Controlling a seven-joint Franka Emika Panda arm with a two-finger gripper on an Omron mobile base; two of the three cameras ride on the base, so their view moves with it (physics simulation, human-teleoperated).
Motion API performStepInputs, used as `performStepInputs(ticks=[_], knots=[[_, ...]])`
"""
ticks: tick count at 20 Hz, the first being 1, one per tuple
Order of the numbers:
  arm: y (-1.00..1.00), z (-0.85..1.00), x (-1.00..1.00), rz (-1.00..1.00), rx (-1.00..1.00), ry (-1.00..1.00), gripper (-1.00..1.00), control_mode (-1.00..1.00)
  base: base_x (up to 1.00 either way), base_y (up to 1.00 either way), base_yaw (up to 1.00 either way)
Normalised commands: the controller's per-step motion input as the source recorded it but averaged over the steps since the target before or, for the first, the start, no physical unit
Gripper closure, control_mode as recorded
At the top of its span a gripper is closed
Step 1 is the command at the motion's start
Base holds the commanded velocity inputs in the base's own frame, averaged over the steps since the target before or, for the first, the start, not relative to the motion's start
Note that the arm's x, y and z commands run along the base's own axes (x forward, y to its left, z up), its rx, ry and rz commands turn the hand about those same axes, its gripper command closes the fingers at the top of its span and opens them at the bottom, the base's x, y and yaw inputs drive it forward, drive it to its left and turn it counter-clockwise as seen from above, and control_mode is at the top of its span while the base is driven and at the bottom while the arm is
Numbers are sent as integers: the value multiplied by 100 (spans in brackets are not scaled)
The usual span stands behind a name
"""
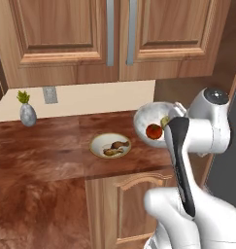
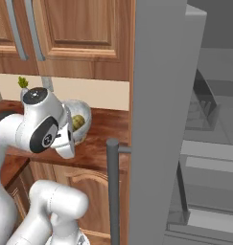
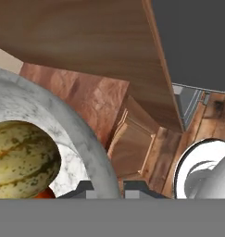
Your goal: Place the bowl with the squash and tomato on the second highest shelf of the fridge. Place the bowl with the chicken drumsticks on the top shelf of the fridge.
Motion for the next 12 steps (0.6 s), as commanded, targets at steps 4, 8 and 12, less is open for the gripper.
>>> performStepInputs(ticks=[4, 8, 12], knots=[[0, 7, -9, -1, 1, 1, 100, -100, 0, 0, 0], [-3, 0, -27, 0, 0, 0, 100, 100, -50, -11, 1], [0, 0, 0, 0, 0, 0, 100, 100, -100, -31, 4]])
